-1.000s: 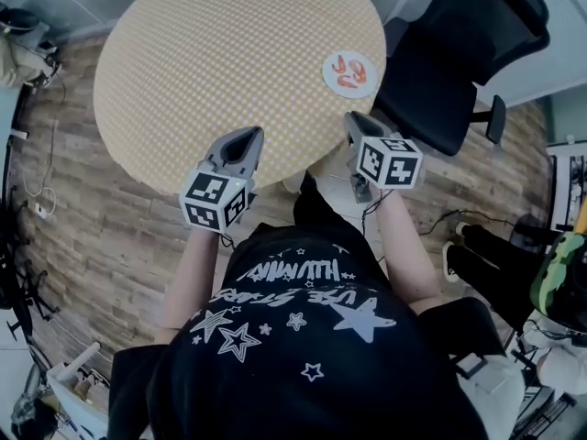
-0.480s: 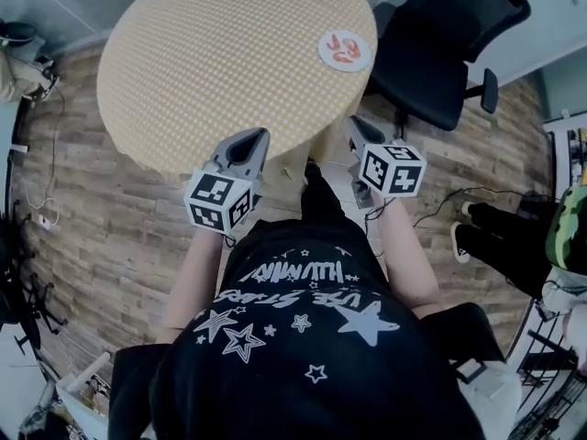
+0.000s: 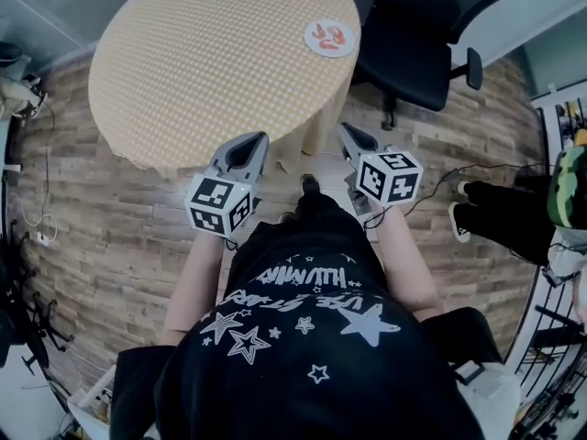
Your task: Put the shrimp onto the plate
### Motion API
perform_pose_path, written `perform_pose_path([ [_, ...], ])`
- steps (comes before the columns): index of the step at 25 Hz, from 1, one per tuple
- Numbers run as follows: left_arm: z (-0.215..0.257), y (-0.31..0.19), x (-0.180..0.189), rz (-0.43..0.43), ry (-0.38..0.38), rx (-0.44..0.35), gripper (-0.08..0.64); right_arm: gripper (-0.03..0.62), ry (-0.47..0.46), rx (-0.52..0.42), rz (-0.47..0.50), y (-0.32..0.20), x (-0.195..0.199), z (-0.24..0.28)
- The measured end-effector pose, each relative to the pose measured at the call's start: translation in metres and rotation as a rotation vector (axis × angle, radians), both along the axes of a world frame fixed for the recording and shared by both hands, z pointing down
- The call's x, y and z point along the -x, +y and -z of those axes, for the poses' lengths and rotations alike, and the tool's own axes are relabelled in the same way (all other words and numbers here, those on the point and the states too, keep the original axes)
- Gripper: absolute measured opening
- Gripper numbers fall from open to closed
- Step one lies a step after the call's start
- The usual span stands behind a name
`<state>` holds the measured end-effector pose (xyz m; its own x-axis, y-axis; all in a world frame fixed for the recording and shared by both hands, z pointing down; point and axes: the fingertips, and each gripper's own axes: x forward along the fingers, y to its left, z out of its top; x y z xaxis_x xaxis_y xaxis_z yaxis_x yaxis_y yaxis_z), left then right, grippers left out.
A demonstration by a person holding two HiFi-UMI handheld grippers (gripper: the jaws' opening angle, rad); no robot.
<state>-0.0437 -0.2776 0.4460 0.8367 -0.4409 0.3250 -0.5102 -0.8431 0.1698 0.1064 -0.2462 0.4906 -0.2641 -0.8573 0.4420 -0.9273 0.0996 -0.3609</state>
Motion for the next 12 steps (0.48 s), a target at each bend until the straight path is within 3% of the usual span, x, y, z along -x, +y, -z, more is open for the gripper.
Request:
perform_pose_path([
  [12,-0.007,0.031,-0.001,-0.005,-0.018,0.010,0.009,0.031,0.001,-0.001,0.004,0.020,-0.001,0.001],
])
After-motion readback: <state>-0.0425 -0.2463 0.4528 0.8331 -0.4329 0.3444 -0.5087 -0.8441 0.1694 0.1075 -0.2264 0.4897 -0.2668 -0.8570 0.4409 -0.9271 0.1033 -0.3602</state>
